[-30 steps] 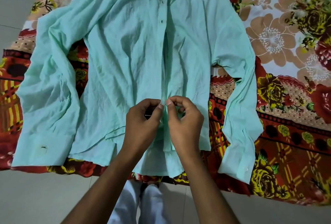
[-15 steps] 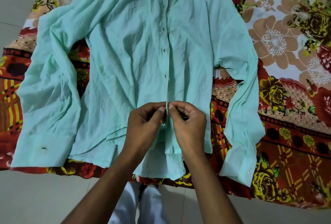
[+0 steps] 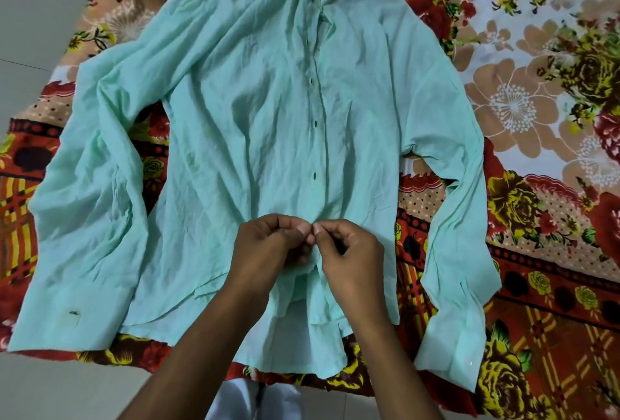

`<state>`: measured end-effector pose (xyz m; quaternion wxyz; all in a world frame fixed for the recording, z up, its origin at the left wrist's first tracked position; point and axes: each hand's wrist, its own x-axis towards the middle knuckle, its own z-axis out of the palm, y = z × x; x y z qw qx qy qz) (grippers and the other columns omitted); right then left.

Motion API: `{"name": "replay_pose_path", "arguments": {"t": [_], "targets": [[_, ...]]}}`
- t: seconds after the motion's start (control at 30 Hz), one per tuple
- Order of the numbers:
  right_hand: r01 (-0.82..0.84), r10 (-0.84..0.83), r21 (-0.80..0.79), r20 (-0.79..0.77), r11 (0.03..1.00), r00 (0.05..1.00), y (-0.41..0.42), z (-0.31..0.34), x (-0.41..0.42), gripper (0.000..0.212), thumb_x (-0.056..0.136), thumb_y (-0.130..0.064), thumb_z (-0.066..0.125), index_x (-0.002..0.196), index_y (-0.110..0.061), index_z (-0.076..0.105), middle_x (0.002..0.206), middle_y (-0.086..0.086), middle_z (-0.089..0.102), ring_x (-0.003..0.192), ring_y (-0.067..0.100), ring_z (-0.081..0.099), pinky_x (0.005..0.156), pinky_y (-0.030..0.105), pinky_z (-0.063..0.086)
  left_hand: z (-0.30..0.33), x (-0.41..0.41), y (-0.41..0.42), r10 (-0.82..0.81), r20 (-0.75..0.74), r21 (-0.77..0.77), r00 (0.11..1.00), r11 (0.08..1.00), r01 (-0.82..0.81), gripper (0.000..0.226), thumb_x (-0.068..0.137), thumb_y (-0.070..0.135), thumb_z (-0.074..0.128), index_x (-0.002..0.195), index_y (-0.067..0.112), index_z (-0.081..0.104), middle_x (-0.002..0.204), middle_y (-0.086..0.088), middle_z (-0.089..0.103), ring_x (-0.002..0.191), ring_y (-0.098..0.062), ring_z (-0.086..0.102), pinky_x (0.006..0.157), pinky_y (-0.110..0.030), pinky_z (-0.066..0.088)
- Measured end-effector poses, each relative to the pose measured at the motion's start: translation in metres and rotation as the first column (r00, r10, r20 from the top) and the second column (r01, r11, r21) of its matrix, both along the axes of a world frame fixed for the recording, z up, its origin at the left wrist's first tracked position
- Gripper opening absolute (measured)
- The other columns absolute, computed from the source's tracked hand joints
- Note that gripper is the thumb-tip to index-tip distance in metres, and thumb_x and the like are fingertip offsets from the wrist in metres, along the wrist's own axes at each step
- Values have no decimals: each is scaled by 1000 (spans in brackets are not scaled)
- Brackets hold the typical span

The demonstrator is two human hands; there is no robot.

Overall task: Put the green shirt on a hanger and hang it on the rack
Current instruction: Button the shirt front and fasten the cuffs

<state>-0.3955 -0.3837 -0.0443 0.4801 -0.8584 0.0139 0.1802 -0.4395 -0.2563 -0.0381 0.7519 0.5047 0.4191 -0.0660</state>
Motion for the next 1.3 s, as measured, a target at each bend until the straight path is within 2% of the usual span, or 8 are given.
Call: {"name": "replay_pose_path", "arguments": {"t": [0.07,0.17,0.4,0.5,0.6,0.77,1.0,1.3], "targets": [[-50,60,-158,60,986,996,-2,3,5,7,88,-27,79,89,-22,75,79,-12,73,76,2,70,71,29,60,-6,4,2,-129,-108,262,986,953,153,14,91,12,71,78,12,76,65,-3,74,53,-6,64,50,-22,49],[-11,81,-251,268,968,960,0,7,20,7,88,-23,79,87,-20,72,81,-11,67,76,1,62,68,19,50,-3,17,5,-217,-128,712,968,660,242,10,85,35,77,84,27,70,61,7,67,59,-3,63,53,-19,46],[-21,45,-80,307,997,951,29,5,65,20,95,-3,64,104,-14,78,99,-6,76,94,5,69,84,13,52,-3,71,4,-342,-153,867,927,403,292,18,92,26,65,103,12,60,88,0,65,77,-21,61,69,-43,51],[-164,202,-173,231,971,952,35,-1,73,20,95,-6,63,107,-13,77,101,-4,76,97,13,69,91,33,56,-12,74,14,-304,-152,852,940,443,281,11,93,18,61,86,10,65,71,0,64,66,-19,59,65,-39,51],[-186,226,-200,196,962,954,37,-7,75,15,96,-11,66,104,-14,78,98,-3,76,95,16,68,89,40,56,-15,72,27,-210,-112,740,971,635,222,9,90,21,70,84,16,75,67,9,68,65,-4,64,63,-18,49],[-161,252,-341,240,926,937,48,-7,68,27,92,-43,71,101,-19,77,97,-5,72,96,17,66,82,38,55,-19,66,42,-39,-46,365,998,930,53,14,93,21,72,82,14,77,77,-15,76,79,-37,75,73,-55,63],[-117,270,-441,301,890,915,54,-11,62,6,94,-25,70,94,-19,73,91,-4,69,91,19,61,78,40,53,-15,67,40,18,-73,218,997,976,-1,15,93,20,72,83,11,78,86,-24,75,91,-47,71,90,-60,58],[23,-27,120,31,993,999,47,-7,63,11,98,-10,66,99,-20,69,87,-9,71,88,6,70,79,14,51,-10,66,37,74,-104,220,992,974,-50,13,94,22,71,85,15,78,81,-13,77,84,-37,75,84,-55,62]]}}
